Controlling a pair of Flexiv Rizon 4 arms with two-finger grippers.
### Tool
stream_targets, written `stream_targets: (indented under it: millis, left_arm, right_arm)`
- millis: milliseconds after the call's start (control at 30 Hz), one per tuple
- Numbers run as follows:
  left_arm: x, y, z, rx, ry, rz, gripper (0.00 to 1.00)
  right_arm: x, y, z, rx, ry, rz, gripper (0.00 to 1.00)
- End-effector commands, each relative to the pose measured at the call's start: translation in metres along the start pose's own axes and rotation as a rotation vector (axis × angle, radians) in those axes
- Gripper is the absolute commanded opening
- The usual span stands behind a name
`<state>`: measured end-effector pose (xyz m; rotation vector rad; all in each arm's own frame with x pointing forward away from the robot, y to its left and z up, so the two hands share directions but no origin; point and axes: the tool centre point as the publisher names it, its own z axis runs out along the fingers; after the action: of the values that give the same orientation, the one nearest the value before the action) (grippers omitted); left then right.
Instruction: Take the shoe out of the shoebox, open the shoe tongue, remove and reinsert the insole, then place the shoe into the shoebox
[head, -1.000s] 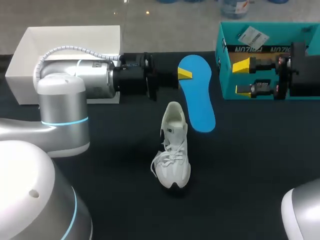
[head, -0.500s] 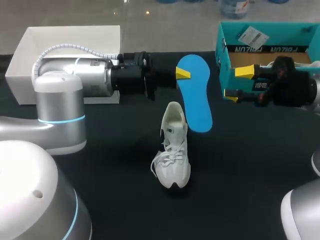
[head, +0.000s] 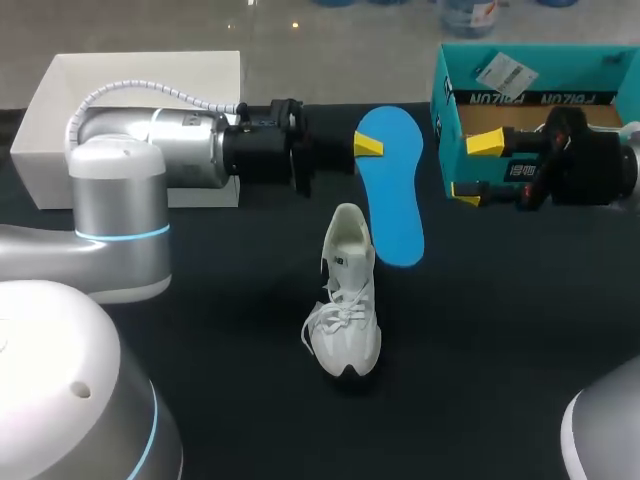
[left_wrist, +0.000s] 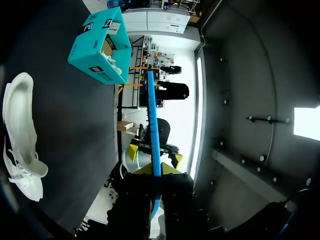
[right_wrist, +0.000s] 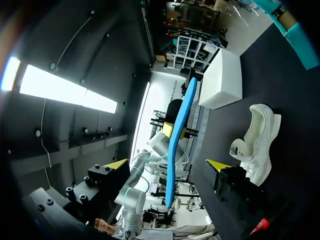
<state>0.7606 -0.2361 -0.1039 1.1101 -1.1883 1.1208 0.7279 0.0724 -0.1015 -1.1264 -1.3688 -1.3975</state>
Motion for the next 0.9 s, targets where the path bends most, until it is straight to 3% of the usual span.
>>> stream_targets:
  millis: [33,300,533,600,900]
  left_arm:
    - [0.001,-0.002,0.0,-0.006,-0.006,0.006,0.0]
    - [-0.001,-0.001,-0.001,0.007,0.0,0.059,0.0]
    - [0.002,0.009,-0.001,0.034,0.041,0.402,0.0]
    - [0.006,0.011,0.0,0.036,-0.054,0.329,0.0]
    - [0.006,0.011,0.0,0.036,-0.054,0.329,0.0]
  right_arm:
    - [0.002,0.006,-0.003,-0.007,-0.056,0.018,1.0]
    - [0.002,0.007,-0.005,-0.031,-0.055,0.007,1.0]
    - [0.002,0.007,-0.005,-0.031,-0.055,0.007,1.0]
    - [0.002,0.007,-0.005,-0.031,-0.055,0.007,1.0]
    - [0.002,0.007,-0.005,-0.031,-0.055,0.007,1.0]
